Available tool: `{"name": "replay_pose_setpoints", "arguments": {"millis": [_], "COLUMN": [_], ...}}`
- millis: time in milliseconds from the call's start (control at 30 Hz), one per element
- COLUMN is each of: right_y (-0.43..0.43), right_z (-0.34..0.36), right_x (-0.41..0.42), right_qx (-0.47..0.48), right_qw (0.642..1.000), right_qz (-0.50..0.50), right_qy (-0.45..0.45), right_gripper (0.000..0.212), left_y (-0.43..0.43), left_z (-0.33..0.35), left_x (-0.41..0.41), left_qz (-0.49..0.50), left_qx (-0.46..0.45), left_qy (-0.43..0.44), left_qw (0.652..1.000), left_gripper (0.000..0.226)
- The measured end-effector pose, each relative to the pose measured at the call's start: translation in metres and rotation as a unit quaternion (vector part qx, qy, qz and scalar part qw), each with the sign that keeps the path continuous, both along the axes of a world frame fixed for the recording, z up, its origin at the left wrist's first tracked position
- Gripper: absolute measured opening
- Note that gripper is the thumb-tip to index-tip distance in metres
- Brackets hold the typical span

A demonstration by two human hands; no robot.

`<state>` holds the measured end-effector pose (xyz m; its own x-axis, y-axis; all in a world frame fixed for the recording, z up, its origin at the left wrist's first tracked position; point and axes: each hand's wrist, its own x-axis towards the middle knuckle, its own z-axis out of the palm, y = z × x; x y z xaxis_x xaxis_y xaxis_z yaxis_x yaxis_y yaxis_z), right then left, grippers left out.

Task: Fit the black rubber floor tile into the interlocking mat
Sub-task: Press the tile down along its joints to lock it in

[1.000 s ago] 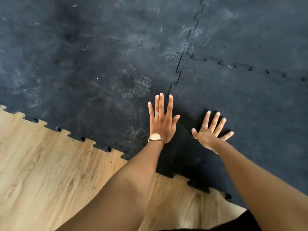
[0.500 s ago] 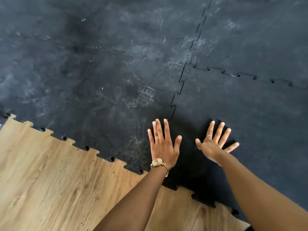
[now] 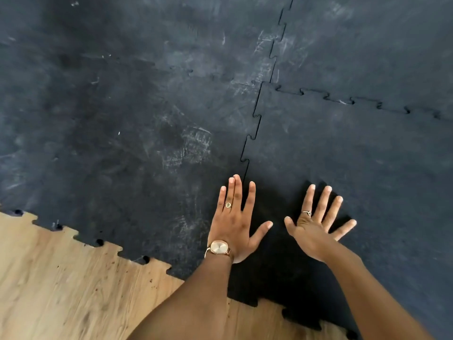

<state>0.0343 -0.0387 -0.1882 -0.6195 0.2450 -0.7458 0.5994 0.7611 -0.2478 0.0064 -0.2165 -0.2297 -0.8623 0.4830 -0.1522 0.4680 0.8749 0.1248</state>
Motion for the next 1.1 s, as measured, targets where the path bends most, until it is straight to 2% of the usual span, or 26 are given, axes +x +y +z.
{"name": "replay_pose_setpoints", "arguments": {"millis": [267, 433, 567, 667, 867, 1100], "right_y": [-0.001, -0.001, 0.001, 0.001, 0.0, 0.005], "right_z": [0.007, 0.015, 0.016, 0.018, 0.004, 0.001], "right_x": [-0.004, -0.003, 0.0, -0.001, -0.003, -0.003], "right_qx": [0.006, -0.018, -0.033, -0.041, -0.01, -0.016], "right_qw": [0.999, 0.999, 0.999, 0.999, 1.0, 0.999], "right_qz": [-0.008, -0.015, -0.006, -0.013, -0.014, 0.005], "right_qy": [-0.038, -0.033, -0.008, -0.007, -0.007, -0.028], "right_gripper": [0.093, 0.09, 0.088, 0.088, 0.09, 0.093], "left_y": [0.0, 0.002, 0.009, 0.029, 0.051, 0.052], "left_z": [0.003, 0.013, 0.027, 0.036, 0.011, 0.003], "left_x": [-0.001, 0.001, -0.013, -0.041, -0.073, -0.076], "left_qz": [0.001, 0.001, 0.048, 0.051, -0.054, -0.044], "left_qx": [0.023, 0.021, 0.11, 0.157, 0.082, 0.034], "left_qy": [-0.015, -0.01, 0.012, 0.04, 0.037, 0.016], "left_qw": [1.0, 1.0, 0.993, 0.985, 0.994, 0.998], "left_gripper": [0.082, 0.078, 0.059, 0.059, 0.064, 0.074]}}
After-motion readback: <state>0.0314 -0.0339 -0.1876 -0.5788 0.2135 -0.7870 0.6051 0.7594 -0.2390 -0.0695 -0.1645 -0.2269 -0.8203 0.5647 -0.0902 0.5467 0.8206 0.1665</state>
